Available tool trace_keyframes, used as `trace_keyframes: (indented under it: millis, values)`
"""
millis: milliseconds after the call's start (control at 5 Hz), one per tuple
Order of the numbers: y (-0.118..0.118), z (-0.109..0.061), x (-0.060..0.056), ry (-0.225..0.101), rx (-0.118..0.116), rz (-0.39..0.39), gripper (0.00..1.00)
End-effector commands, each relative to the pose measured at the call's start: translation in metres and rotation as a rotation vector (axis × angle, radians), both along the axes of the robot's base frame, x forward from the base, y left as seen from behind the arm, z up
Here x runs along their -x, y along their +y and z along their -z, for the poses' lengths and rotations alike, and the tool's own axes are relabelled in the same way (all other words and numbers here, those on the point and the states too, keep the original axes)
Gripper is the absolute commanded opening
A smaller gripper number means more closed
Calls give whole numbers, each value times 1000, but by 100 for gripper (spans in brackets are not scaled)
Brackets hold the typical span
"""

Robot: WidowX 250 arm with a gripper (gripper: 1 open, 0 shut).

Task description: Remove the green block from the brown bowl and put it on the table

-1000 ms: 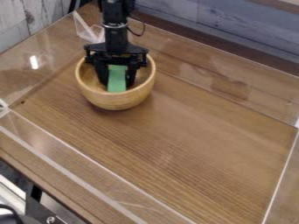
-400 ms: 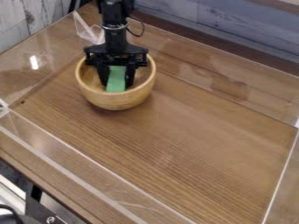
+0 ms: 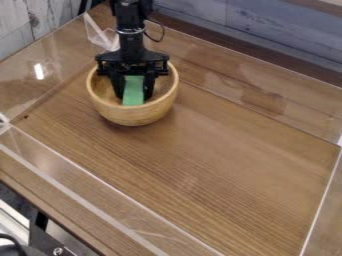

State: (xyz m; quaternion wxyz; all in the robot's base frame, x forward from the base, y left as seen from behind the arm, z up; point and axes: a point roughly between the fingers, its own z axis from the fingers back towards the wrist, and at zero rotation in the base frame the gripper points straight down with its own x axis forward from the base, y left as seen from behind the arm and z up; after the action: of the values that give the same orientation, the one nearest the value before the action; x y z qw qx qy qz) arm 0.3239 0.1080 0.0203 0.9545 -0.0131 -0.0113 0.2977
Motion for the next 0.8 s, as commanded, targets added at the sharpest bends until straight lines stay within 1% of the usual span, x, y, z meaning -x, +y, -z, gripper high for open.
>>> trace_keyframes:
  millis: [0, 200, 400, 600]
  values:
    - [-7, -7, -4, -19, 4, -24, 0]
    - [-17, -6, -8, -19, 13, -22, 0]
    - [-15, -40, -8, -59, 40, -41, 0]
    - [-12, -67, -6, -85, 64, -60, 0]
